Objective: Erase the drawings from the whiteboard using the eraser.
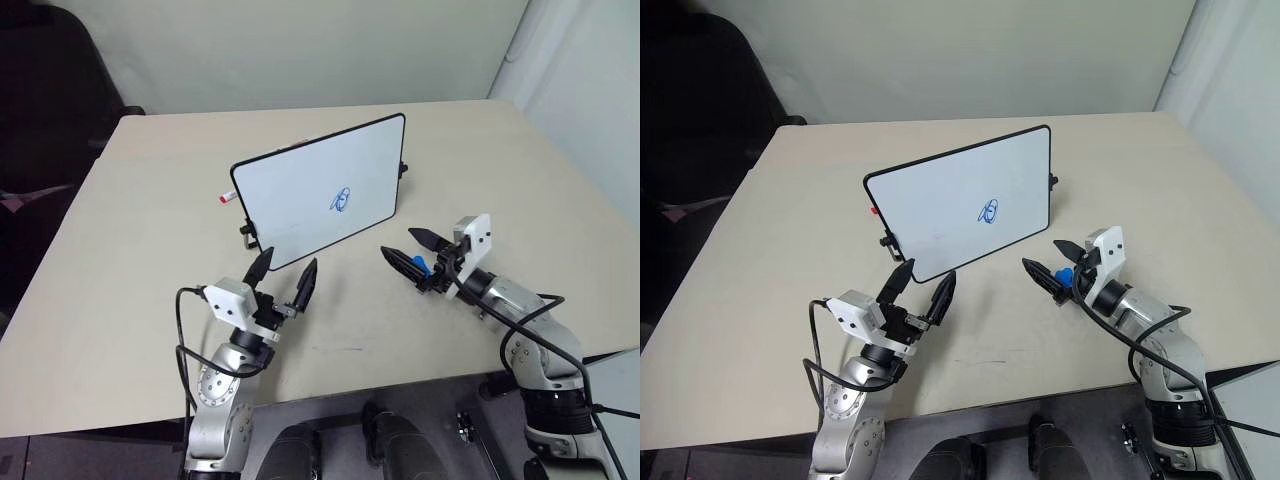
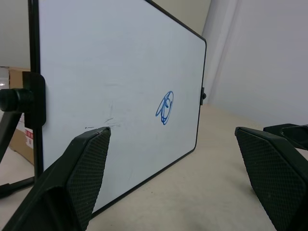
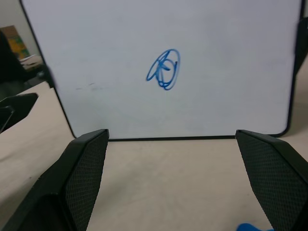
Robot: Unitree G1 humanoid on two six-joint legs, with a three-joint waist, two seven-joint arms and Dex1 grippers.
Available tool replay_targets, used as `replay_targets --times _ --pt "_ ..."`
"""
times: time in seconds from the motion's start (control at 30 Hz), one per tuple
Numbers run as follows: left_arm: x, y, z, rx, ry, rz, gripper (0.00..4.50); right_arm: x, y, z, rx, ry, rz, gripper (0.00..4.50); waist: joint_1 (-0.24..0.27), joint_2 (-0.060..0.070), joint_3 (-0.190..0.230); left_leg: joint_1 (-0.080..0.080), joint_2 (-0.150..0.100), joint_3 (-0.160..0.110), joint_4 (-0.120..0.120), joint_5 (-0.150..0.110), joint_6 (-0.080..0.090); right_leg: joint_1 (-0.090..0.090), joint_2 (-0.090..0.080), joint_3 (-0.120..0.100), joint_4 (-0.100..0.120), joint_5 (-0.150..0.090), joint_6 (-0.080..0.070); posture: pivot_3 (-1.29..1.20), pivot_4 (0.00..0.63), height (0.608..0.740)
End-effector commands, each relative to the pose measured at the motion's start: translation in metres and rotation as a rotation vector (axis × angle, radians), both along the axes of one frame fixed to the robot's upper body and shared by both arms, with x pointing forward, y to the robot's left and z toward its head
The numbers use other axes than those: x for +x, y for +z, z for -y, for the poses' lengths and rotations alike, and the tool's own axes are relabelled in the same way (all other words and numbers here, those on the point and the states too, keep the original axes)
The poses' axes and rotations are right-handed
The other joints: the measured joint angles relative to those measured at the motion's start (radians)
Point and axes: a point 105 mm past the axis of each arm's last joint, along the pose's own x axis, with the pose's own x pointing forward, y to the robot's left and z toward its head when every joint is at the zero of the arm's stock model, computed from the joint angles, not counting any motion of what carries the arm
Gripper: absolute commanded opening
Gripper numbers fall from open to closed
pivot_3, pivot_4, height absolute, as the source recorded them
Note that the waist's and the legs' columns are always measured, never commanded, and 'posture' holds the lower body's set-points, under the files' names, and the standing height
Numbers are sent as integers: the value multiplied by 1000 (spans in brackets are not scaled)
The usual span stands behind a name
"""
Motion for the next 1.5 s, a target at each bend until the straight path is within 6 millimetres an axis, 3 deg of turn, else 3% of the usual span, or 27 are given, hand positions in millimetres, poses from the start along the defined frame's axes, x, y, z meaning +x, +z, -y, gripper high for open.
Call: replay_targets --times 0.03,0.23,0.57,0.77,1.13,1.3,1.33,1.5 --pt "0 6 0 -7 -22 37 4500 0 17 7 23 -44 64 4454 0 0 0 0 0 0 0 0 0 0 0 0 0 0 0 0 150 740" --pt "4 6 -2 0 -26 40 4500 7 16 16 1 -117 6 4454 0 0 0 0 0 0 0 0 0 0 0 0 0 0 0 0 150 740" --pt "9 5 0 -22 -47 48 4500 16 3 42 -231 -162 -349 4454 1 0 0 0 0 1 0 0 1 0 0 0 0 0 0 0 150 740" --pt "7 6 9 -38 -68 54 4500 6 -6 39 -346 -89 -471 4454 1 0 0 0 0 1 0 -1 2 0 0 0 0 -1 2 0 150 740" --pt "0 8 8 -42 -48 68 4500 3 -36 37 -470 -45 -542 4454 2 1 1 0 -1 1 0 -1 2 0 0 0 0 -2 3 0 150 740" --pt "-3 9 5 -41 -33 70 4500 1 -44 38 -495 -31 -560 3245 2 1 0 0 -1 1 0 -1 2 0 0 0 0 -2 3 0 150 740" --pt "-4 9 4 -42 -33 70 4500 1 -45 38 -495 -29 -559 3245 2 1 0 0 -1 1 0 -1 2 0 0 0 0 -2 3 0 150 740" --pt "-6 9 3 -42 -27 69 4500 1 -43 36 -491 -18 -548 1834 2 1 1 0 -1 1 0 -1 2 0 0 0 0 -2 3 0 150 740"
